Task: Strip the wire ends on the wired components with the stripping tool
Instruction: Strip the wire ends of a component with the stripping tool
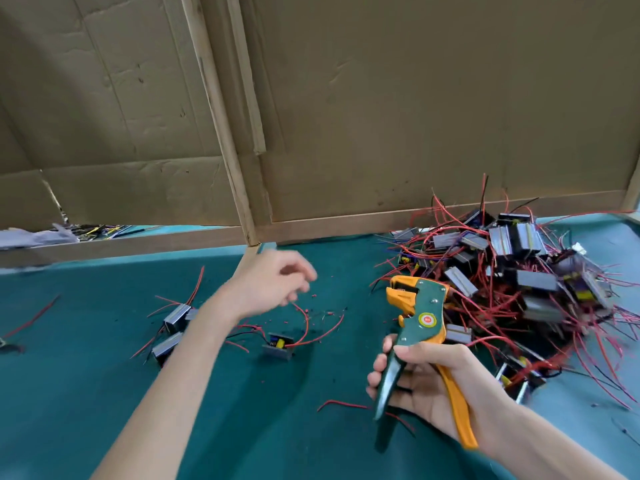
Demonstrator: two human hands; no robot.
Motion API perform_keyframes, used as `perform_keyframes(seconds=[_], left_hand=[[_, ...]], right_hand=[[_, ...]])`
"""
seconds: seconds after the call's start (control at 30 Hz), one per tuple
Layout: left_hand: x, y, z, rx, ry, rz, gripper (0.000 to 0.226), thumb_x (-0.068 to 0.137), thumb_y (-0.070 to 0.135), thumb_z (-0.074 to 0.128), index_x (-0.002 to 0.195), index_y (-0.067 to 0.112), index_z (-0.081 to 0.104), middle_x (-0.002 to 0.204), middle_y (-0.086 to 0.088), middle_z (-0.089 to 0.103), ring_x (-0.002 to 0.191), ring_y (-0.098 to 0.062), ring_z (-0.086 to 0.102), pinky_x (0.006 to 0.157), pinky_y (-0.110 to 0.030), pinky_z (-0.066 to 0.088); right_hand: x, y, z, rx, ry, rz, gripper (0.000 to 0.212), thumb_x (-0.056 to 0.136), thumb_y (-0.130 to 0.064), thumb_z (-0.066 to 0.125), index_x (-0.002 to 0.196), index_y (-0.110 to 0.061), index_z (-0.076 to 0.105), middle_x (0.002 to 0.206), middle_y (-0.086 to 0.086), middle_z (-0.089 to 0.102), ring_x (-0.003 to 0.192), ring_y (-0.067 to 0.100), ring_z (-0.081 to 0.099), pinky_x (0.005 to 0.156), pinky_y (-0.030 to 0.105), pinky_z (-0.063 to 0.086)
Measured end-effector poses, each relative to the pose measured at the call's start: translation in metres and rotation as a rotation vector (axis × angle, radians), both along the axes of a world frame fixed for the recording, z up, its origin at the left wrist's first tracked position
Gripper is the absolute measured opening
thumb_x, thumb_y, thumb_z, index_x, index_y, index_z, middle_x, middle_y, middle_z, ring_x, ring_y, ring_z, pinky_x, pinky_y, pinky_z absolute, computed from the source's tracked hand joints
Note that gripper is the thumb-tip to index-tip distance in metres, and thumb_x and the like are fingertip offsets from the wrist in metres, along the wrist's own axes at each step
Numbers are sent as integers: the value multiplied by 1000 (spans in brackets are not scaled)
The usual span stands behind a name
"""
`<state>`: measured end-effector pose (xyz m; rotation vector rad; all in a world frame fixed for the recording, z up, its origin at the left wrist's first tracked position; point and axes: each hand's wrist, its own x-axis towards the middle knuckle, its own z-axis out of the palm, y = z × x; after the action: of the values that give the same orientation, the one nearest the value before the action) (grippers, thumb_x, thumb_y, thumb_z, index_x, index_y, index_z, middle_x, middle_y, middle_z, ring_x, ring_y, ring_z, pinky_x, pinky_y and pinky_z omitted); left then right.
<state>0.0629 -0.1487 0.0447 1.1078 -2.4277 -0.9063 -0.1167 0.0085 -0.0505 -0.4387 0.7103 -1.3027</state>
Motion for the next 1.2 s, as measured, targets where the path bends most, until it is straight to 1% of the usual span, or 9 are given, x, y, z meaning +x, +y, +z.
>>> perform_keyframes(seconds=[0.17,0.3,0.43,0.53,0.67,0.8,0.9,1.07,1.2], left_hand=[[40,-21,-17,-5,-585,28,15,92,23,54,98,18,66,74,17,64,60,5,52,63,-14,40],[40,-20,-27,82,-617,142,18,93,26,51,96,19,66,65,4,72,44,-3,56,67,-21,48],[28,-17,-39,-54,-587,208,15,88,29,60,85,21,72,77,-2,74,65,-15,69,74,-28,57],[21,-14,-47,-162,-461,269,11,83,27,67,73,26,70,69,7,68,71,-16,64,58,-24,46],[11,-12,-59,-109,1,264,17,78,12,74,67,24,67,76,8,70,73,-8,63,65,-21,45],[1,-8,-58,100,469,247,22,81,7,73,90,19,56,73,2,65,71,-4,67,67,-14,46],[-3,-6,-52,155,725,182,36,86,-5,63,106,18,44,84,-7,60,85,-19,73,73,-17,50],[-2,1,-42,164,821,113,72,87,-8,61,135,30,24,103,-8,66,82,-22,73,73,-15,51],[-4,4,-41,89,640,64,38,91,3,60,121,22,47,87,1,75,72,-11,69,73,-13,49]], right_hand=[[-1,0,-2,-18,14,-17,40,47,-4,87,82,-1,70,83,24,62,77,42,65,75,49,56],[-5,0,0,-20,26,-69,40,44,-4,87,80,0,70,81,24,63,74,41,66,71,48,57],[-6,2,3,-39,30,-95,21,59,-2,73,79,0,71,81,24,62,73,40,66,70,47,57],[-5,2,4,-37,32,-95,26,55,-3,76,80,0,70,81,24,62,74,40,66,70,47,57],[-4,3,6,-37,38,-100,18,61,-1,71,79,1,69,80,24,61,72,41,65,69,47,57],[-5,5,9,-68,48,-86,31,52,-2,79,81,0,70,80,25,62,72,40,65,69,47,57],[-7,6,12,-98,58,-80,34,51,-3,81,82,-1,70,82,25,62,74,40,65,70,47,57],[-10,5,13,-148,159,-74,24,59,-7,74,82,-1,69,80,25,61,75,41,65,72,48,56],[-10,5,11,-174,239,-67,27,59,-10,77,84,-2,69,82,26,62,77,42,65,73,49,56]])
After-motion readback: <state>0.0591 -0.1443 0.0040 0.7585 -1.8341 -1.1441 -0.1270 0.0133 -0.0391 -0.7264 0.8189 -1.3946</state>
